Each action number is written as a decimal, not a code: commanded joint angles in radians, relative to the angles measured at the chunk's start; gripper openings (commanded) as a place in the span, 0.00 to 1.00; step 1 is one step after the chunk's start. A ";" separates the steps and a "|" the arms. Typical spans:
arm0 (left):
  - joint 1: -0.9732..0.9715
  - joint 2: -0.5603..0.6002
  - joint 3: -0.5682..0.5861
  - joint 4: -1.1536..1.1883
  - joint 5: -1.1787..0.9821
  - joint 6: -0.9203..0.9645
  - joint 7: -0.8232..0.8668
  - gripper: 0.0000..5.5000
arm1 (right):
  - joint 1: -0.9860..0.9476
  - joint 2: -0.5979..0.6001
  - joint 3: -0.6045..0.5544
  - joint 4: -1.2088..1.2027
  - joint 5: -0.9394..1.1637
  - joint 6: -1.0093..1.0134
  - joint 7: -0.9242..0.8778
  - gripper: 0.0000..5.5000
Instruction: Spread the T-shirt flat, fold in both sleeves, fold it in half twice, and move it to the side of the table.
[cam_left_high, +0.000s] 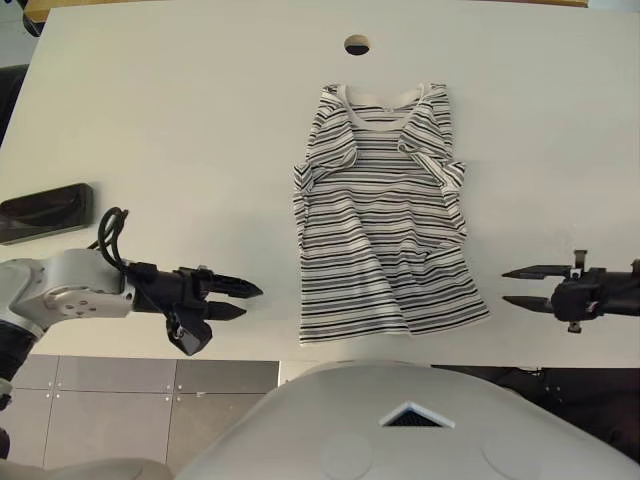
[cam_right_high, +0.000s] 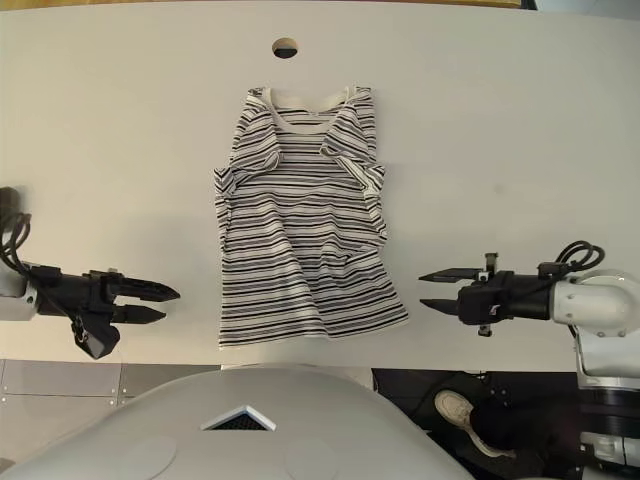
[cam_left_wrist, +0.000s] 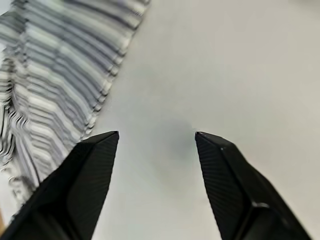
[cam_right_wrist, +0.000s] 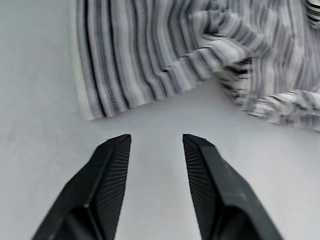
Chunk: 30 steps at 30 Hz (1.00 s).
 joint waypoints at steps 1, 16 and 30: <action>0.040 -0.046 -0.027 -0.007 0.058 0.026 -0.031 0.57 | 0.029 -0.042 0.083 0.003 -0.062 -0.017 -0.027 0.38; -0.020 -0.229 -0.125 0.162 0.177 -0.016 -0.046 0.57 | -0.023 -0.062 0.307 0.012 -0.116 -0.110 -0.188 0.38; -0.033 -0.260 -0.283 0.174 0.041 0.042 -0.156 0.57 | -0.065 -0.097 0.372 0.037 -0.110 -0.122 -0.241 0.38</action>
